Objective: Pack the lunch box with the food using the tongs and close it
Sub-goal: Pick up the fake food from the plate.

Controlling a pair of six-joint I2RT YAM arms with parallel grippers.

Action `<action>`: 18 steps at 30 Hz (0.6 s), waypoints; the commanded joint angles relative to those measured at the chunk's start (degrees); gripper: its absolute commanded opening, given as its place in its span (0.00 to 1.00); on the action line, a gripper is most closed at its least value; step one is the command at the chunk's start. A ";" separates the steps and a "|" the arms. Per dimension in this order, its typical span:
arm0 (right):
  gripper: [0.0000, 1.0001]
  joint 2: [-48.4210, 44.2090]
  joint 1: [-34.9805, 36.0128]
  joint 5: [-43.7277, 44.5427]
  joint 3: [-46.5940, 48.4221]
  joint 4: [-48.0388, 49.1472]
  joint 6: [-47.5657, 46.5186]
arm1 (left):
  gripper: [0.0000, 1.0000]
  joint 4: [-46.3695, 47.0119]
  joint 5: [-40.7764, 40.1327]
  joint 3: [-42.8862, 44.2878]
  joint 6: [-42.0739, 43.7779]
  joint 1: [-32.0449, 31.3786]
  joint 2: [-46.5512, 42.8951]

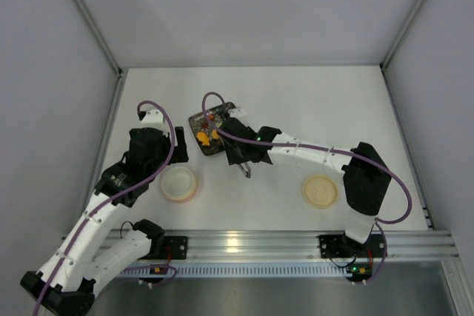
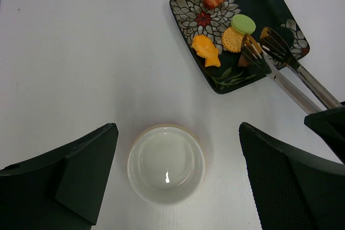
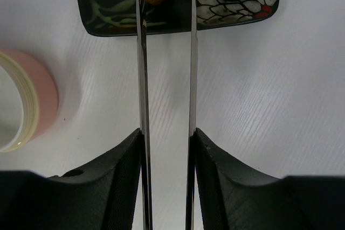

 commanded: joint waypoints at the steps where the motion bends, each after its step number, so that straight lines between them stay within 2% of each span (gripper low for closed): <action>1: 0.40 0.51 1.05 -0.26 2.99 0.64 0.83 | 0.99 0.97 -0.28 -0.47 0.11 -0.13 -0.83; 18: 0.40 -0.37 2.28 -0.26 2.82 0.47 1.27 | 0.99 1.06 -0.10 -0.55 0.20 -0.14 -0.74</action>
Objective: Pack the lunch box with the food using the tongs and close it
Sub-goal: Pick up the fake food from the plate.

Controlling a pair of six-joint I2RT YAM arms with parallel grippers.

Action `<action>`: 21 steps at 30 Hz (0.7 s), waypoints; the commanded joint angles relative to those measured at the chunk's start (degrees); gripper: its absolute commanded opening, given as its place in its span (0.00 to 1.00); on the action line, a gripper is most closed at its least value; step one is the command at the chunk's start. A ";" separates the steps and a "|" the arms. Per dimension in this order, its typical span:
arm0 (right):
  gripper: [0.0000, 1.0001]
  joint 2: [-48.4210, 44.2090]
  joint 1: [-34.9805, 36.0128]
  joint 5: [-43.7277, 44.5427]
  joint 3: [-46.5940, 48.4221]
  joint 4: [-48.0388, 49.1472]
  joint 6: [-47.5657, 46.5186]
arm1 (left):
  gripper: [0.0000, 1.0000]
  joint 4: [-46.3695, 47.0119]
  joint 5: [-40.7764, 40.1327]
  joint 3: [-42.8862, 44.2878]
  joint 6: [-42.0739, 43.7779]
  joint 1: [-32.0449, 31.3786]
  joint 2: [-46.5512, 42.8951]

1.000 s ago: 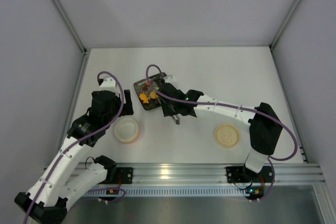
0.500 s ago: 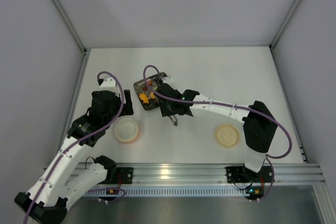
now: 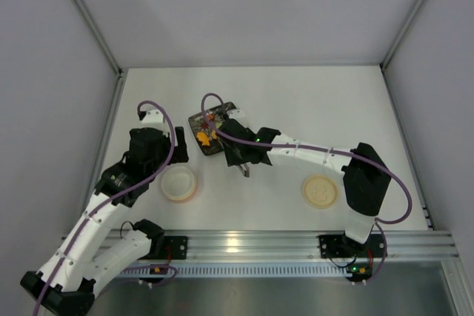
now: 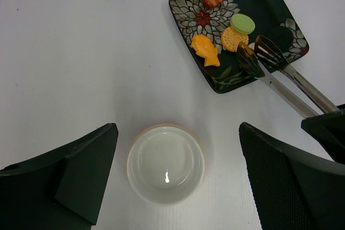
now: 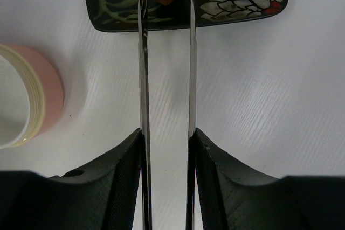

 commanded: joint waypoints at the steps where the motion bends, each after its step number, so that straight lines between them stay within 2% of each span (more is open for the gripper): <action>1: 0.40 -0.29 1.73 0.20 2.90 0.42 0.68 | 0.99 1.12 -0.19 -0.53 0.20 -0.13 -0.74; 21: 0.38 1.74 1.91 1.52 2.11 -0.90 2.26 | 0.99 1.04 -0.19 -0.53 0.20 -0.13 -0.83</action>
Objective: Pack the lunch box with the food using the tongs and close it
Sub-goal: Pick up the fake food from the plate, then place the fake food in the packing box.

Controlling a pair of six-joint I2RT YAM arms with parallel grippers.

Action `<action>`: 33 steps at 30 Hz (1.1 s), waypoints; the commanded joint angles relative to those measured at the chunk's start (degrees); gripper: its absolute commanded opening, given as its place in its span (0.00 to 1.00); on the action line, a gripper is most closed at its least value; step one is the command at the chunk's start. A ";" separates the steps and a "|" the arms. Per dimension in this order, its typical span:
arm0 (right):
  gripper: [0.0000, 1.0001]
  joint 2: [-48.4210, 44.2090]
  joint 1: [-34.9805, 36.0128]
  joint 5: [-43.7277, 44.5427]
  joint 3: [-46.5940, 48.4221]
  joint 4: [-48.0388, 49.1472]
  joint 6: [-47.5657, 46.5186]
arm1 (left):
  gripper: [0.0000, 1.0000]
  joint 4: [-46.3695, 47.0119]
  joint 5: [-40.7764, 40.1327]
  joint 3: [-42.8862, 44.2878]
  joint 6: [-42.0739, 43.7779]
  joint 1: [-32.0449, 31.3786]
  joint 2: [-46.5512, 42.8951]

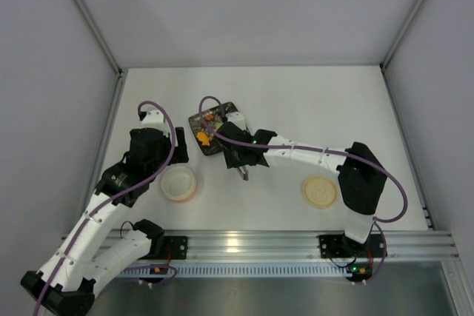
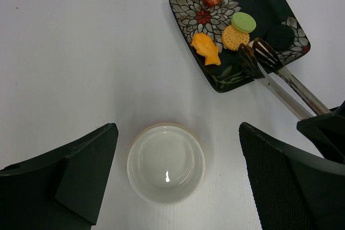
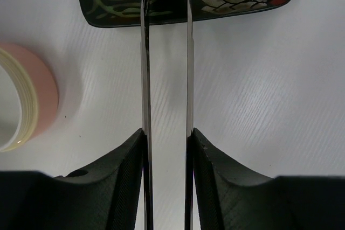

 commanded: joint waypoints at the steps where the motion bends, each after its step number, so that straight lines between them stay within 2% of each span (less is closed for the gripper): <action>1: 0.37 0.43 1.19 0.62 2.11 -0.52 0.88 | 0.99 1.12 -0.21 -0.25 0.29 -0.13 -0.83; 8: 0.20 0.34 1.19 0.88 2.90 -1.05 0.53 | 0.99 1.04 -0.30 -0.33 0.11 -0.13 -0.92; 11: 0.18 -0.54 1.19 1.32 3.52 -1.49 0.18 | 0.99 1.03 -0.82 -0.33 0.03 -0.13 -0.92; 22: 0.13 -6.78 1.97 1.59 3.78 -2.54 -1.23 | 0.99 -0.28 -8.28 0.02 -2.17 -0.13 -0.57; 29: 0.13 -9.68 8.12 0.45 3.43 -2.72 -1.23 | 0.99 -2.83 -15.92 0.46 -4.98 0.48 1.27; 33: 0.13 -11.09 11.29 -3.06 1.77 0.61 -0.70 | 0.99 -2.83 -13.32 0.46 -6.21 5.74 2.85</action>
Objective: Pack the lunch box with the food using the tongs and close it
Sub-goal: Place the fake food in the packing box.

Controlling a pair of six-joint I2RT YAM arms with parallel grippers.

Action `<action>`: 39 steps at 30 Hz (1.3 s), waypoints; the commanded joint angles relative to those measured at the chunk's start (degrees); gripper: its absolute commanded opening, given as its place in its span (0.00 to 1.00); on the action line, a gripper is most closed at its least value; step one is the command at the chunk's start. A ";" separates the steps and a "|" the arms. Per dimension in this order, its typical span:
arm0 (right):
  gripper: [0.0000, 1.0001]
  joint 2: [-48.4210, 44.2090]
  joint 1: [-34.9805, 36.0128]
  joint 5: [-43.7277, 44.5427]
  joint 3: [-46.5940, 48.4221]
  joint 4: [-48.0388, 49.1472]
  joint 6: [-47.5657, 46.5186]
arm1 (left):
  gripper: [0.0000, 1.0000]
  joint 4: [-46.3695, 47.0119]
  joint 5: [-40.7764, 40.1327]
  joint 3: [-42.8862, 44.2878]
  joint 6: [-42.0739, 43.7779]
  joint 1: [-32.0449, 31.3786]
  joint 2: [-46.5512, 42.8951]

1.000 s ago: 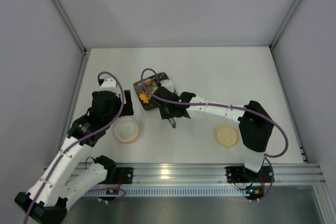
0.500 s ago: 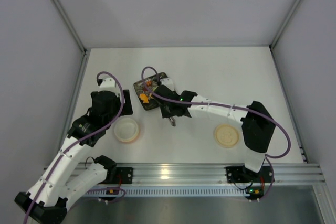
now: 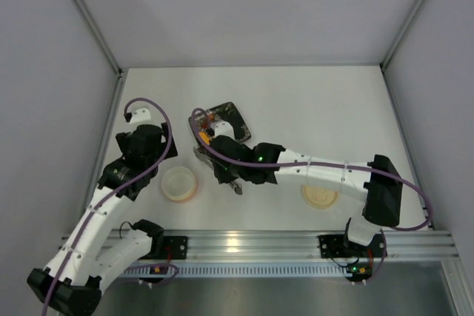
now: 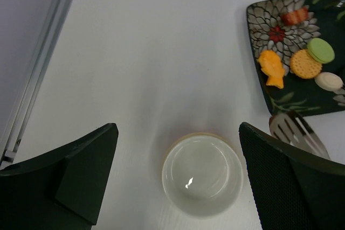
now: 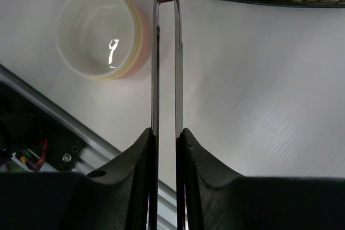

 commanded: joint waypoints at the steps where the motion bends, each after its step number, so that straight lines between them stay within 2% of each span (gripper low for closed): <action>1: 0.13 -3.42 3.09 -3.57 0.67 2.21 0.04 | 0.99 0.09 -0.13 0.46 -1.67 5.74 1.20; 3: 0.13 -2.98 4.68 -4.11 1.02 3.18 0.13 | 0.99 0.45 3.81 0.63 -1.14 8.13 2.60; 9: 0.13 -0.35 7.40 -7.35 2.60 5.47 0.04 | 0.99 -0.17 4.01 1.16 -1.67 12.27 3.66; 15: 0.14 2.82 8.37 -7.98 4.80 5.56 0.04 | 0.99 0.01 4.19 1.07 -1.32 12.45 3.31; 29: 0.39 3.18 8.37 -7.45 5.41 5.56 0.04 | 0.99 0.28 5.86 0.90 -0.61 12.45 3.13; 39: 0.43 1.95 8.29 -4.38 6.20 3.37 -0.74 | 0.99 0.45 6.30 0.90 -0.44 12.45 3.05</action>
